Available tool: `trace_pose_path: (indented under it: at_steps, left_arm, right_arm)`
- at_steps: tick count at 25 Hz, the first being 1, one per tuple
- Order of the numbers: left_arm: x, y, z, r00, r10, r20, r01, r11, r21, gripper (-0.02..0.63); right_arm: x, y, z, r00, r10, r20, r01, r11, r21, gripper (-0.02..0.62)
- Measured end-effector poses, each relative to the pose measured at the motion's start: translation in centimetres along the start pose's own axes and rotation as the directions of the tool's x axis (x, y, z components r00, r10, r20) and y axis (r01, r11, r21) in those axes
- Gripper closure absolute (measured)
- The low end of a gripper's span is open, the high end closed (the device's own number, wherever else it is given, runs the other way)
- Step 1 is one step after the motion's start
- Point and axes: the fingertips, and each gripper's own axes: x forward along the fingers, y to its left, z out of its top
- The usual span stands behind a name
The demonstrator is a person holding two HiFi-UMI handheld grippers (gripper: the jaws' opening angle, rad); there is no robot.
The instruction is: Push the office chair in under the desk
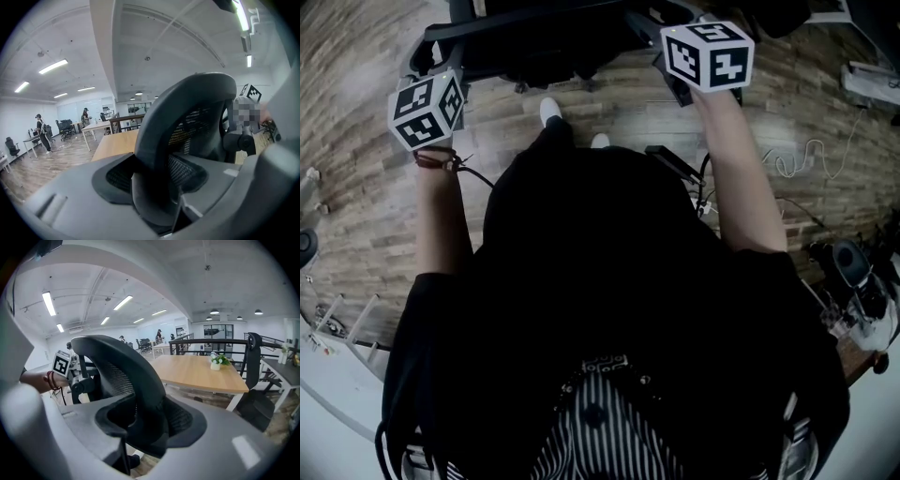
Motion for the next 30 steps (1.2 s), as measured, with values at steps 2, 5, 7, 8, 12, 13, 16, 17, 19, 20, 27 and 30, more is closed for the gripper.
trace_pose_path:
  at_steps: [2, 5, 7, 8, 12, 13, 16, 17, 19, 20, 27, 30]
  left_arm:
    - [1.2, 0.5, 0.4, 1.0, -0.003, 0.006, 0.003, 1.0, 0.004, 0.382]
    - [3.5, 1.7, 1.1, 1.0, -0.001, 0.029, 0.0, 1.0, 0.01, 0.382]
    - [4.9, 2.8, 1.4, 0.999, -0.004, 0.035, 0.004, 1.0, 0.011, 0.382]
    - [5.5, 3.4, 1.5, 0.999, -0.01, 0.033, 0.009, 1.0, 0.013, 0.382]
    - [7.5, 4.4, 2.2, 0.999, -0.043, 0.022, 0.042, 0.999, 0.025, 0.382]
    - [7.9, 4.6, 2.5, 0.998, -0.052, 0.022, 0.051, 0.998, 0.029, 0.382]
    - [8.4, 4.8, 3.3, 0.997, -0.068, 0.042, 0.066, 0.997, 0.05, 0.382]
    - [8.5, 4.9, 3.5, 0.996, -0.07, 0.052, 0.067, 0.996, 0.058, 0.382]
    - [9.3, 5.6, 3.7, 0.995, -0.076, 0.07, 0.072, 0.996, 0.062, 0.382]
    - [9.9, 6.2, 3.8, 0.994, -0.083, 0.075, 0.078, 0.995, 0.061, 0.382]
    - [12.9, 9.7, 4.8, 0.987, -0.129, 0.093, 0.122, 0.99, 0.073, 0.382]
    - [14.4, 10.9, 5.5, 0.986, -0.143, 0.089, 0.136, 0.988, 0.075, 0.382]
  right_arm:
    - [0.9, -0.7, 0.7, 1.0, -0.006, 0.004, 0.006, 1.0, 0.01, 0.4]
    - [2.6, -2.1, 2.0, 0.999, -0.033, 0.001, 0.033, 0.999, 0.016, 0.402]
    - [4.0, -2.6, 2.9, 0.999, -0.045, -0.01, 0.045, 0.999, 0.024, 0.402]
    - [4.6, -2.9, 3.3, 0.999, -0.051, -0.014, 0.051, 0.998, 0.034, 0.402]
    - [5.9, -3.8, 4.3, 0.996, -0.082, -0.019, 0.083, 0.994, 0.07, 0.402]
    - [6.1, -4.0, 4.6, 0.996, -0.089, -0.019, 0.09, 0.993, 0.074, 0.402]
    - [6.0, -4.3, 5.3, 0.995, -0.101, -0.01, 0.101, 0.99, 0.1, 0.402]
    - [6.0, -4.3, 5.4, 0.994, -0.105, -0.006, 0.105, 0.988, 0.111, 0.402]
    - [6.7, -4.4, 5.7, 0.993, -0.117, -0.005, 0.117, 0.986, 0.121, 0.402]
    - [7.3, -4.5, 6.1, 0.992, -0.125, -0.007, 0.125, 0.985, 0.123, 0.402]
    - [10.7, -4.7, 8.3, 0.985, -0.171, -0.031, 0.173, 0.978, 0.118, 0.406]
    - [11.9, -5.3, 9.4, 0.981, -0.188, -0.048, 0.192, 0.975, 0.111, 0.408]
